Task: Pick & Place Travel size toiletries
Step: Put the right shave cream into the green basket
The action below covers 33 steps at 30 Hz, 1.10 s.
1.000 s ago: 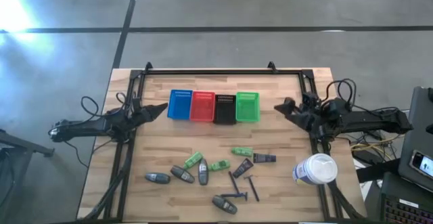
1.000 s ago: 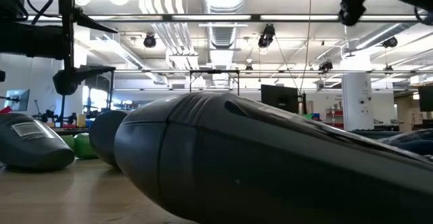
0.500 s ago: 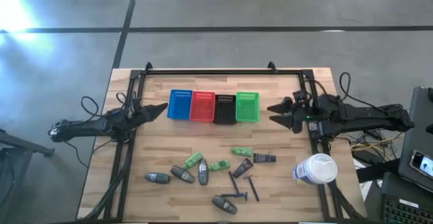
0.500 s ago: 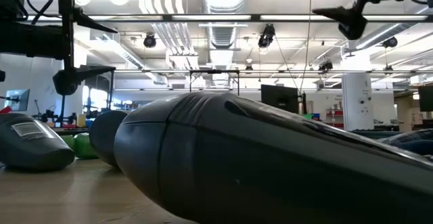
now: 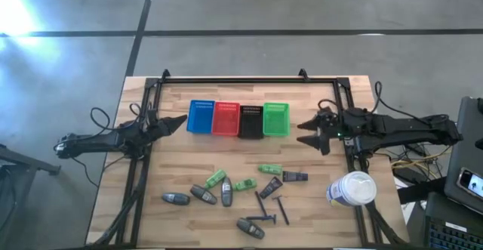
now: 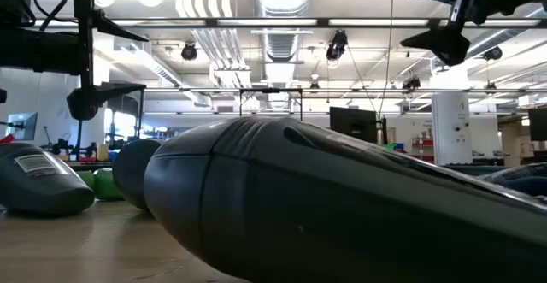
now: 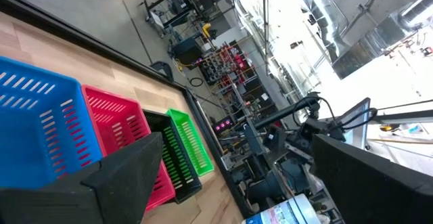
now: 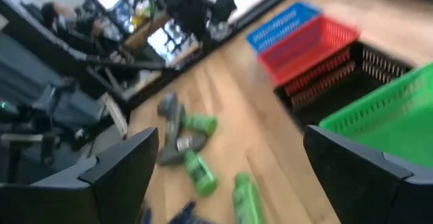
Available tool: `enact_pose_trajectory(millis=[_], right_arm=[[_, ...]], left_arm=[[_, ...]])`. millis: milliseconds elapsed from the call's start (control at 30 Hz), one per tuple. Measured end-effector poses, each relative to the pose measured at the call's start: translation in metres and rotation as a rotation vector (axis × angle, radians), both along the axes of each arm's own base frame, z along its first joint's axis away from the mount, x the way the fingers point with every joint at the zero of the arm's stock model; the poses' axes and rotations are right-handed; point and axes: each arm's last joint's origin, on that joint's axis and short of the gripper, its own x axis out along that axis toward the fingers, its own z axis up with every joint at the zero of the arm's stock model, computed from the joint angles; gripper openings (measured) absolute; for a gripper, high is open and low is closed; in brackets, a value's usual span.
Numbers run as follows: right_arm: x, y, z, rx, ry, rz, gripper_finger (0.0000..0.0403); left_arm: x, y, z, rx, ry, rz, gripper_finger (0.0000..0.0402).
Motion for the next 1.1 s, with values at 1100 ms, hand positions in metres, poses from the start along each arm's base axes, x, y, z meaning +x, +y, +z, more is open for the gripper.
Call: enact_pose_trajectory(millis=[1100], right_arm=[[0.048, 0.030, -0.067, 0.507, 0.608, 0.443, 0.0343]], left_arm=[[0.000, 0.000, 0.000, 0.000, 0.000, 0.000, 0.0383]])
